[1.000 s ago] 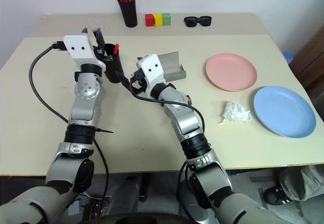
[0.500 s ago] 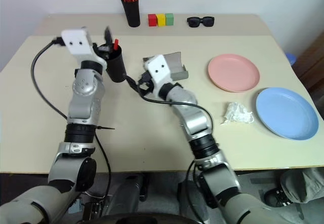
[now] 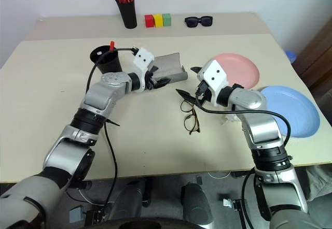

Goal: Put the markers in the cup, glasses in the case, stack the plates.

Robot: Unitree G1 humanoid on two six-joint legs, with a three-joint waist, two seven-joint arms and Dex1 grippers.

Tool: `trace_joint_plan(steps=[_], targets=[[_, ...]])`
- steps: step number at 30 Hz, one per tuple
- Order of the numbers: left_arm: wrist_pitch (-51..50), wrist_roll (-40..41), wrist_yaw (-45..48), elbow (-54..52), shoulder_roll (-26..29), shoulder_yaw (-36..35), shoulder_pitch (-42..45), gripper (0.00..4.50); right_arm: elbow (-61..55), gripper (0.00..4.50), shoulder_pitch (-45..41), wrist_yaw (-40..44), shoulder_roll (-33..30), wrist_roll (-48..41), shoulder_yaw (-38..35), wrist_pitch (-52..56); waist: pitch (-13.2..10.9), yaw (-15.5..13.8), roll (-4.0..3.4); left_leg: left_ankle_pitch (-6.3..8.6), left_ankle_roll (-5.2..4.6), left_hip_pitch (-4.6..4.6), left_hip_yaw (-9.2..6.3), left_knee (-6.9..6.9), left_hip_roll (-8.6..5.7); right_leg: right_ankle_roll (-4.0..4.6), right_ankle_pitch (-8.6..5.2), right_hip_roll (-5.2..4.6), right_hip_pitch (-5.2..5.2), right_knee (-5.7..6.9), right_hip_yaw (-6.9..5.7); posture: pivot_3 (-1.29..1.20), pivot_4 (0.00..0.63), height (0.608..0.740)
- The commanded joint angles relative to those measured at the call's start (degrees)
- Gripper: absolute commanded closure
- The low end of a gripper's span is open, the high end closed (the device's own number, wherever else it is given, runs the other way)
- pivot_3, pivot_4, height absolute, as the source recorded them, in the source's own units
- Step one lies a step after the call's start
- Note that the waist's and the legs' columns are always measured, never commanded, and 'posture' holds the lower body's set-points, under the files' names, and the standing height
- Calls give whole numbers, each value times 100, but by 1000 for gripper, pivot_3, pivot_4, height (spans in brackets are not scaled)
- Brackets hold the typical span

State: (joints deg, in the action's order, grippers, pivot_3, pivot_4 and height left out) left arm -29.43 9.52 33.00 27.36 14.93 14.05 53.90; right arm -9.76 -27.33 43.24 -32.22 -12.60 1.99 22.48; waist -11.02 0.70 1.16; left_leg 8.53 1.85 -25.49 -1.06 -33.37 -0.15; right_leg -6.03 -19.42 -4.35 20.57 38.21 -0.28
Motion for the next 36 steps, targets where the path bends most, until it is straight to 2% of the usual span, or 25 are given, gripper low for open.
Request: trace_joint_plan(steps=[1,5,11,14,18,20,24,29,31,36], targets=[[552,-330,240,1229,-144,10,668,812,-552,0,326,-54,-183,-108,-265,126,-2,-58,3,0,0,-3,1,-5,-1,0,0,-1,-2,-1,-2,0,150,740],[891,-530,588,2359,-298,-16,1112,812,-868,0,606,-157,-217,-143,-345,271,-2,-119,3,12,-20,-18,4,-34,-3,-4,-1,-7,-3,-1,-6,0,150,740],[1114,-683,1055,3104,-398,-109,1370,812,-1170,0,870,-200,-288,-239,-454,481,-2,-121,4,18,-29,-26,2,-50,-3,-7,1,-9,-2,-1,-7,0,150,740],[1240,-679,1311,3191,-429,-171,1374,1657,-1199,0,948,-207,-337,-252,-484,502,-2,-118,4,19,-29,-25,2,-50,-3,-7,1,-9,-3,0,-7,0,150,740],[1364,-708,1356,3175,-439,-276,1337,3710,-1132,0,1012,-188,-399,-249,-509,461,-2,-124,4,19,-29,-27,1,-52,-2,-7,1,-9,-2,0,-7,0,150,740],[1474,-728,1395,3094,-427,-290,1287,4445,-1106,0,1015,-181,-410,-252,-498,449,-2,-125,4,20,-31,-28,0,-54,-2,-8,1,-10,-2,0,-7,0,150,740],[1884,-858,1512,2775,-332,-229,1111,4445,-1073,0,995,-154,-426,-274,-471,467,-2,-125,4,20,-31,-29,-2,-55,-3,-9,2,-10,-2,1,-7,0,150,740],[2272,-744,2220,1793,-61,-218,618,4445,-1009,0,982,-95,-491,-295,-442,521,-3,-124,3,20,-30,-29,-6,-55,-1,-8,2,-11,-1,2,-6,0,150,740],[2281,-641,2723,1087,172,-151,255,4445,-977,0,990,-56,-542,-292,-420,540,-3,-111,3,19,-30,-29,-6,-55,0,-8,2,-11,-2,2,-6,0,150,740],[1034,-364,3784,-1168,1298,-27,-878,4445,-904,0,996,-21,-656,-301,-420,769,-4,4,-1,19,-30,-26,-11,-52,11,-7,2,-9,-3,3,-2,0,150,740]])
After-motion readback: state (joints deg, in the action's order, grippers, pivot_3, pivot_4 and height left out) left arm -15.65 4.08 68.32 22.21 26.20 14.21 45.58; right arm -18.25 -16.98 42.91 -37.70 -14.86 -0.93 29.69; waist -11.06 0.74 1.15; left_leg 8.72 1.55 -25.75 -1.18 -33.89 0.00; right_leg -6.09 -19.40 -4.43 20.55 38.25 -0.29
